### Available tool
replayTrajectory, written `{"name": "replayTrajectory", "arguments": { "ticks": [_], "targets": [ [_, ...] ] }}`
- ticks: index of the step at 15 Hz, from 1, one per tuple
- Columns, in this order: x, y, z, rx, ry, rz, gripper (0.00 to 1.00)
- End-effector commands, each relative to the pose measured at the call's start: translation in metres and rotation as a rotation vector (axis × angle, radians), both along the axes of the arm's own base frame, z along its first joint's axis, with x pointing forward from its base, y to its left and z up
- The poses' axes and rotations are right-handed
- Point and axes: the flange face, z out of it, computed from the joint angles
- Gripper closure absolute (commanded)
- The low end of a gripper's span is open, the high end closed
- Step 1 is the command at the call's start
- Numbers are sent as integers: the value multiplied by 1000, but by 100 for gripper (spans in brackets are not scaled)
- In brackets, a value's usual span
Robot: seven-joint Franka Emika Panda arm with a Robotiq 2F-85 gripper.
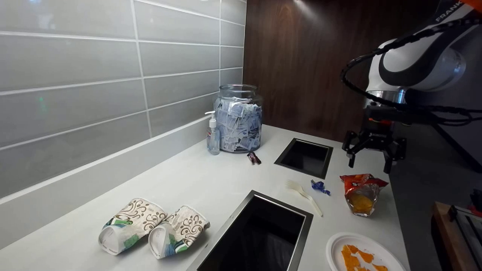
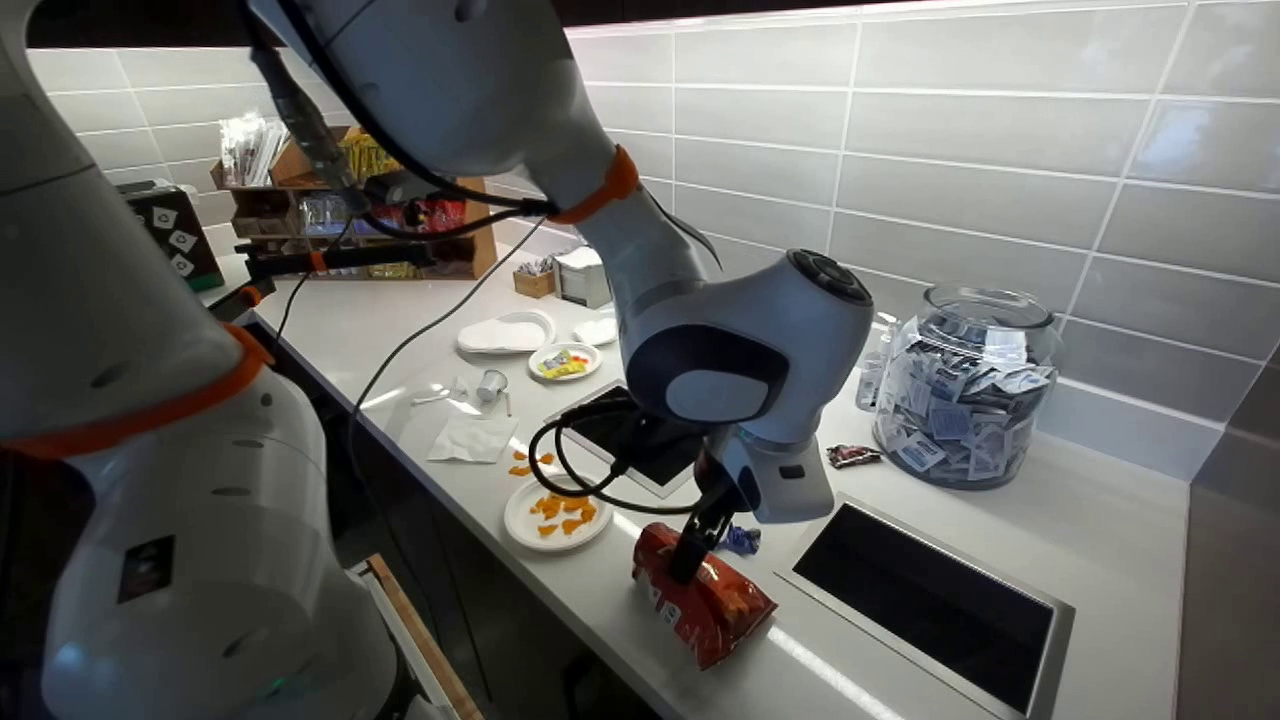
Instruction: Empty the packet of doritos onto the plate with doritos on it
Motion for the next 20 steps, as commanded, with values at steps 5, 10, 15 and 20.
{"name": "replayTrajectory", "arguments": {
  "ticks": [5, 10, 15, 20],
  "targets": [
    [12, -10, -12, 26, 14, -32, 65],
    [19, -17, -20, 33, 34, -31, 99],
    [26, -21, -24, 30, 53, -28, 94],
    [29, -20, -9, -11, 44, -36, 45]
  ]
}}
